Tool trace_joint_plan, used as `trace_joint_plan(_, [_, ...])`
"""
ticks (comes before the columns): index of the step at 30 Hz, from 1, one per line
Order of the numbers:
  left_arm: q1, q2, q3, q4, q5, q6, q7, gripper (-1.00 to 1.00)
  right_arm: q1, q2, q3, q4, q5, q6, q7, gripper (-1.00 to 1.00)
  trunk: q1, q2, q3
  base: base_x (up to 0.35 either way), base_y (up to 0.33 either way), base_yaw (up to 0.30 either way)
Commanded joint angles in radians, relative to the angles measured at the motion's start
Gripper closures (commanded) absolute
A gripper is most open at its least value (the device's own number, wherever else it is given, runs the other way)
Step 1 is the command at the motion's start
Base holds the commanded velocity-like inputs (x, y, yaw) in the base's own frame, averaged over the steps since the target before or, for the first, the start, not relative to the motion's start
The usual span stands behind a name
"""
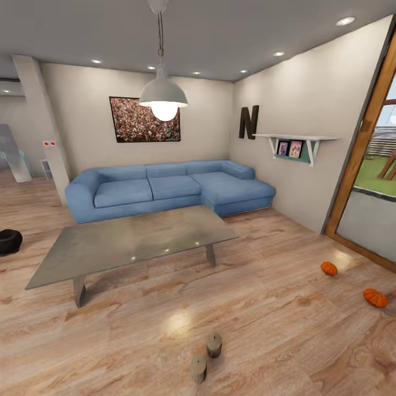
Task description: Place each of the two pumpkins and all three candles from the living room inside a cabinet in the living room (use any cabinet), then make sure every cabinet is closed, and position the cauldron so it is next to a table in the living room.
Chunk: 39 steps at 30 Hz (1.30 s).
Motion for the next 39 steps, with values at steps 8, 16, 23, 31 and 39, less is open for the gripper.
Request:
trace_joint_plan(8, [0.006,0.023,-0.001,-0.018,0.0,-0.004,-0.002,-1.0,-0.008,0.002,-0.01,-0.005,0.002,-0.024,-0.013,-1.0,0.0,0.0,-0.001,0.0,0.0,0.0])
trace_joint_plan(16, [0.006,0.026,-0.001,-0.024,0.0,-0.004,-0.002,-1.0,-0.009,0.002,-0.014,-0.002,0.005,-0.069,-0.015,-1.0,0.0,0.0,-0.001,0.0,0.0,0.0])
trace_joint_plan(23, [0.006,0.026,-0.001,-0.025,0.0,-0.004,-0.002,-1.0,-0.009,0.002,-0.016,-0.002,0.005,-0.108,-0.014,-1.0,0.0,0.0,-0.001,0.0,0.0,0.0])
trace_joint_plan(31, [0.006,0.026,-0.001,-0.025,0.0,-0.004,-0.002,-1.0,-0.009,0.002,-0.017,0.002,0.002,-0.132,-0.015,-1.0,0.0,0.0,-0.001,0.0,0.0,0.0])
trace_joint_plan(39, [0.006,0.026,-0.001,-0.025,0.0,-0.004,-0.002,-1.0,-0.009,0.002,-0.016,0.002,0.003,-0.133,-0.014,-1.0,0.0,0.0,-0.001,0.0,0.0,0.0])
